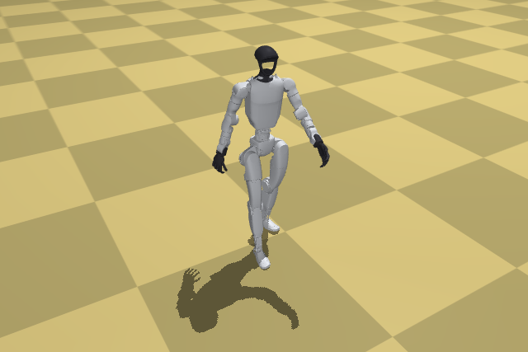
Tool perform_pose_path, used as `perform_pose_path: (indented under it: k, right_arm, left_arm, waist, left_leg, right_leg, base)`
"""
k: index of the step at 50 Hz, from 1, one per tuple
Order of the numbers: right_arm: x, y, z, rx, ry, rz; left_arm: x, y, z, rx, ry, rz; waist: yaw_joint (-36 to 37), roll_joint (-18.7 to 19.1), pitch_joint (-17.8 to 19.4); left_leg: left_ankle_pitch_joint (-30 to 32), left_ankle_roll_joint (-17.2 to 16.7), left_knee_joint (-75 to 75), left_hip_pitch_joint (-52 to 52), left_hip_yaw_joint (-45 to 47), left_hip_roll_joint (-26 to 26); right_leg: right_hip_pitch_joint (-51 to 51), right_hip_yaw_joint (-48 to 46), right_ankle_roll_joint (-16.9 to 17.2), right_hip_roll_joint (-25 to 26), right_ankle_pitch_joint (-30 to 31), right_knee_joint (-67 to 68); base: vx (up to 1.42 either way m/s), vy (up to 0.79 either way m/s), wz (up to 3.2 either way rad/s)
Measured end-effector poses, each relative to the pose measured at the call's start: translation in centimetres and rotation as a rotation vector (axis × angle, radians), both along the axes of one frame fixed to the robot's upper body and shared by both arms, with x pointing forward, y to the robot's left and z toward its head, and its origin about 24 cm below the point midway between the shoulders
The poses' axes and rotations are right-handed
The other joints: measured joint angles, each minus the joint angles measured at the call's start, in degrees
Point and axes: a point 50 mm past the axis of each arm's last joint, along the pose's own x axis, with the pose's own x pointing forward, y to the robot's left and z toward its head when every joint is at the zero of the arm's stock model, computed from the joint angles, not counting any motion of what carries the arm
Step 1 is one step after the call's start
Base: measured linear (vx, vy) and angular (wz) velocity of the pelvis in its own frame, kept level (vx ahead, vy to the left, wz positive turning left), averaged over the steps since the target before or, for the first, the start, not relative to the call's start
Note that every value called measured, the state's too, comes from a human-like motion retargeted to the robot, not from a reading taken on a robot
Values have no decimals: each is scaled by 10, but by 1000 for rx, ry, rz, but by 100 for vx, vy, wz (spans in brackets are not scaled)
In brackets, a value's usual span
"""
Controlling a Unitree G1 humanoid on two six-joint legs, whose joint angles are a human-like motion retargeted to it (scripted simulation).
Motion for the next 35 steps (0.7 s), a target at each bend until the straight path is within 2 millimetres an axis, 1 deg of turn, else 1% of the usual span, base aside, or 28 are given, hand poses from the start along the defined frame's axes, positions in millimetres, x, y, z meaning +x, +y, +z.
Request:
perform_pose_path:
  k: [2, 3, 5, 7, 9, 10, 12, 14, 16, 19, 20, 22, 25, 27, 29, 31, 33, 35]
  right_arm:
    - [-9, -5, 2, -31, -1, -18]
    - [-10, -5, 2, -39, -8, -28]
    - [-11, -4, 2, -46, -29, -48]
    - [8, -12, 4, -70, -92, -81]
    - [24, -17, 6, -90, -147, -115]
    - [31, -20, 7, -98, -173, -132]
    - [44, -24, 9, -113, -214, -159]
    - [55, -27, 11, -120, -248, -179]
    - [66, -28, 13, -113, -282, -191]
    - [87, -26, 16, -85, -354, -192]
    - [95, -25, 17, -74, -382, -188]
    - [111, -20, 20, -44, -438, -174]
    - [130, -13, 25, -3, -513, -152]
    - [144, -13, 31, 6, -571, -145]
    - [152, -15, 35, -3, -626, -150]
    - [155, -19, 40, -26, -674, -164]
    - [155, -27, 44, -55, -706, -179]
    - [153, -36, 48, -86, -719, -183]
  left_arm:
    - [1, -3, 5, -60, -36, 26]
    - [0, -3, 5, -73, -43, 37]
    - [-7, -2, -1, -83, -32, 48]
    - [-11, -7, -6, -96, -12, 46]
    - [-21, -12, -21, -88, 51, 27]
    - [-29, -15, -31, -80, 94, 11]
    - [-49, -22, -55, -59, 206, -45]
    - [-72, -29, -79, -36, 332, -126]
    - [-97, -34, -99, -10, 451, -221]
    - [-125, -33, -118, 36, 573, -335]
    - [-132, -31, -122, 51, 599, -360]
    - [-140, -21, -125, 87, 622, -379]
    - [-148, -3, -127, 142, 633, -361]
    - [-148, 10, -125, 180, 621, -321]
    - [-150, 23, -124, 221, 619, -280]
    - [-156, 35, -124, 262, 629, -250]
    - [-162, 45, -125, 298, 647, -238]
    - [-168, 53, -125, 324, 667, -241]
  waist:
    - [-31, 3, 12]
    - [-35, 7, 13]
    - [-33, 14, 8]
    - [-32, 19, 6]
    - [-33, 17, -2]
    - [-34, 15, -7]
    - [-36, 11, -13]
    - [-41, 5, -18]
    - [-47, -5, -26]
    - [-50, -16, -42]
    - [-48, -18, -47]
    - [-36, -21, -50]
    - [-14, -25, -50]
    - [-1, -26, -43]
    - [4, -20, -36]
    - [1, -8, -29]
    - [-6, 4, -24]
    - [-15, 13, -24]
  left_leg:
    - [-20, -7, 3, 46, -23, 6]
    - [-28, -15, 4, 60, -20, 19]
    - [-41, -23, 9, 81, -4, 37]
    - [-50, -10, 23, 88, 4, 29]
    - [-52, 8, 48, 90, 8, 13]
    - [-50, 17, 64, 91, 10, 4]
    - [-31, 35, 115, 87, 16, -12]
    - [2, 54, 189, 70, 26, -28]
    - [39, 74, 291, 30, 44, -39]
    - [66, 99, 446, -56, 90, -31]
    - [66, 106, 485, -82, 109, -22]
    - [41, 111, 516, -112, 149, 7]
    - [-12, 98, 472, -122, 190, 43]
    - [-23, 73, 368, -105, 204, 51]
    - [-6, 44, 241, -81, 209, 56]
    - [27, 21, 133, -61, 210, 65]
    - [59, 8, 67, -48, 212, 75]
    - [78, 4, 39, -40, 216, 82]
  right_leg:
    - [25, -40, 40, -2, -16, -53]
    - [28, -50, 44, 14, -19, -75]
    - [23, -55, 46, 40, -19, -83]
    - [22, -47, 46, 44, 9, -83]
    - [31, -32, 46, 37, 36, -83]
    - [38, -23, 46, 32, 42, -83]
    - [62, -4, 46, 18, 28, -83]
    - [89, 13, 46, -1, 2, -80]
    - [110, 27, 46, -21, -19, -75]
    - [122, 53, 45, -34, -30, -71]
    - [123, 64, 46, -35, -31, -70]
    - [123, 94, 46, -22, -34, -66]
    - [125, 144, 46, 7, -42, -61]
    - [131, 179, 46, 24, -48, -59]
    - [139, 207, 46, 41, -54, -57]
    - [149, 229, 46, 58, -60, -56]
    - [156, 249, 46, 71, -64, -55]
    - [160, 266, 46, 79, -68, -56]
  base:
    - [84, -20, 93]
    - [71, -34, 1]
    - [61, -34, -55]
    - [55, -19, -58]
    - [55, -9, -46]
    - [55, -4, -43]
    - [55, 0, -42]
    - [53, 1, -40]
    - [48, -3, -40]
    - [40, -9, -60]
    - [36, -13, -100]
    - [34, -16, -136]
    - [31, -17, -164]
    - [29, -13, -169]
    - [27, -2, -147]
    - [24, 10, -122]
    - [21, 14, -103]
    - [18, 11, -87]
